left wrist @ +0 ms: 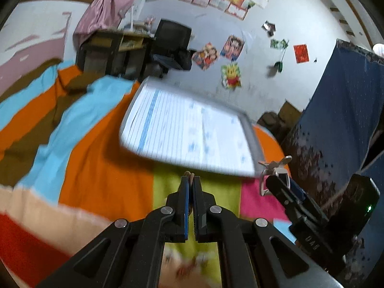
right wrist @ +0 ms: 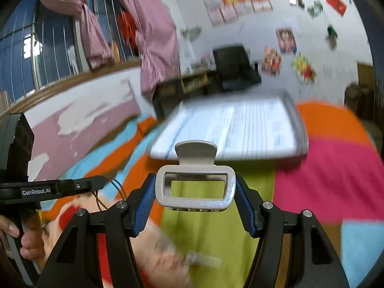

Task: Organize jewelry
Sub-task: 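Carry both items into the metal tray and open both tools to release them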

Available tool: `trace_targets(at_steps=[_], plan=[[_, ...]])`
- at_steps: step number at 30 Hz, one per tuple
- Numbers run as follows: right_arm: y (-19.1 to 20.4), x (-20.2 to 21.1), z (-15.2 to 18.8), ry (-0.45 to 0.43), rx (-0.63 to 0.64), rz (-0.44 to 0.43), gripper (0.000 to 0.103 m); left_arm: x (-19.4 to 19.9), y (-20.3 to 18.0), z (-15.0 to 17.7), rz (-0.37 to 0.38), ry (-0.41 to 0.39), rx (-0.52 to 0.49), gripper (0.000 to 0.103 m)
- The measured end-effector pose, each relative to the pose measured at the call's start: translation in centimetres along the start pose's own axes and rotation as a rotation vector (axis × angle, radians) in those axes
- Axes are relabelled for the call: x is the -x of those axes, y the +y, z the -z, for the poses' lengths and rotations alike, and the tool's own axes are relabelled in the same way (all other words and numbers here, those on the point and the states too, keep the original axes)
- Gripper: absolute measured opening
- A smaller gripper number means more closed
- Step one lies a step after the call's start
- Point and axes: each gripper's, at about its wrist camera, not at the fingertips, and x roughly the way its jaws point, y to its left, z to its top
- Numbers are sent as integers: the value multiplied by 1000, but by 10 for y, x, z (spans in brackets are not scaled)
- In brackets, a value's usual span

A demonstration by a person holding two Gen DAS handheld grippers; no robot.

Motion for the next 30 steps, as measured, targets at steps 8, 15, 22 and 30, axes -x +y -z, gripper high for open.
trace_targets(at_steps=[8,15,22,30], plan=[[-45,-60,-62,-56,6,52,58,-79,-17,-60,-12,-42,-5,3],[-89,-119,-52,49,-68,126,58,-137,3,-49,-33,36,59,3],[-91,-139,-31,104,-62,157,58,-147,10,-39,-130,81,39,5],[-91,-131,-31,89,-58,153,75,-114,19,-32,-217,-33,106,80]])
